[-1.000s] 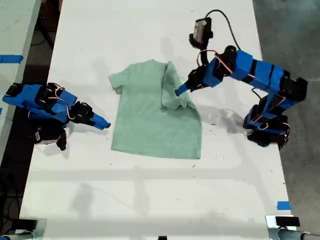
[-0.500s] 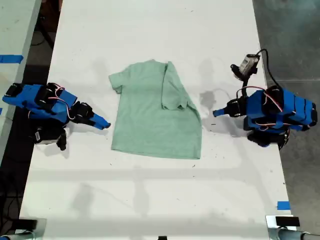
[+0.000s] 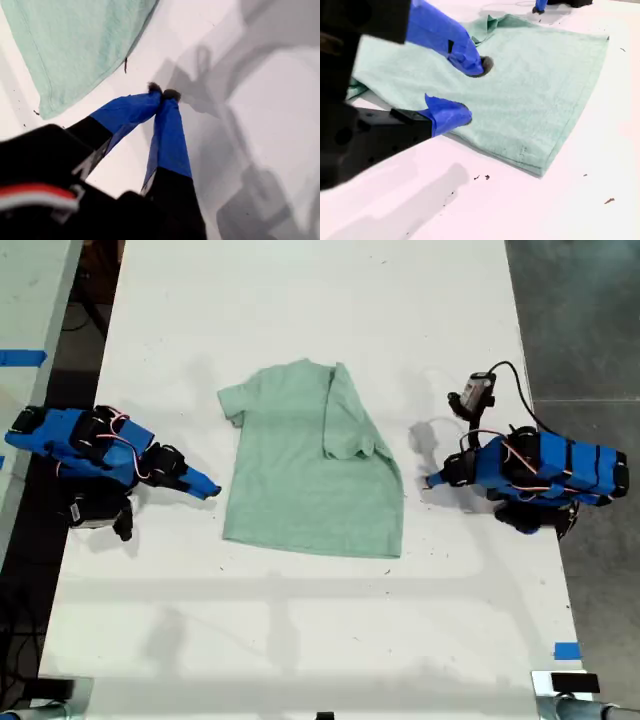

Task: Fold t shirt

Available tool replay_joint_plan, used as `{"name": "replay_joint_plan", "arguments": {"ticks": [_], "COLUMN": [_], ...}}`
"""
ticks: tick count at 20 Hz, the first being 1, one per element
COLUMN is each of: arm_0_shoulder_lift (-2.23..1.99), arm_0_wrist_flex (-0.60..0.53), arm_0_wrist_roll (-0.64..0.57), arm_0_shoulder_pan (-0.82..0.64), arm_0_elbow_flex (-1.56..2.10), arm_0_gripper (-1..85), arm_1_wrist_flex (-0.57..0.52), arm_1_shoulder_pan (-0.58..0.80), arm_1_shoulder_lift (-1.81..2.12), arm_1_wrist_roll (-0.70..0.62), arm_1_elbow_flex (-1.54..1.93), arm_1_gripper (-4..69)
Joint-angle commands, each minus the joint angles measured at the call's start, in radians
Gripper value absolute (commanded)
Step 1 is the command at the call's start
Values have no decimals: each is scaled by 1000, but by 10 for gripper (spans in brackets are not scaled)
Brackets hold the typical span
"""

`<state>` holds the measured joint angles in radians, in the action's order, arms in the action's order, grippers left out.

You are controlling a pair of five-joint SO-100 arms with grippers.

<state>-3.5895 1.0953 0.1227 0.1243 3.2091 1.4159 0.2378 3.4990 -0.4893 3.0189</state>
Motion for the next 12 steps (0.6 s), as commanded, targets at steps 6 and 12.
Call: {"name": "replay_joint_plan", "arguments": {"ticks": [6, 12], "arm_0_shoulder_lift": [-8, -8], "arm_0_wrist_flex": [-14, -14], "arm_0_wrist_roll": [-6, -6], "arm_0_shoulder_pan": [9, 9], "arm_0_elbow_flex": [8, 8], "arm_0_gripper": [125, 125], "arm_1_wrist_flex": [2, 2], "arm_1_shoulder_pan": [-3, -2], "arm_1_shoulder_lift": [9, 9], "arm_1_wrist_roll": [29, 35], "arm_1_elbow_flex": [14, 15], "arm_1_gripper": [8, 8]}}
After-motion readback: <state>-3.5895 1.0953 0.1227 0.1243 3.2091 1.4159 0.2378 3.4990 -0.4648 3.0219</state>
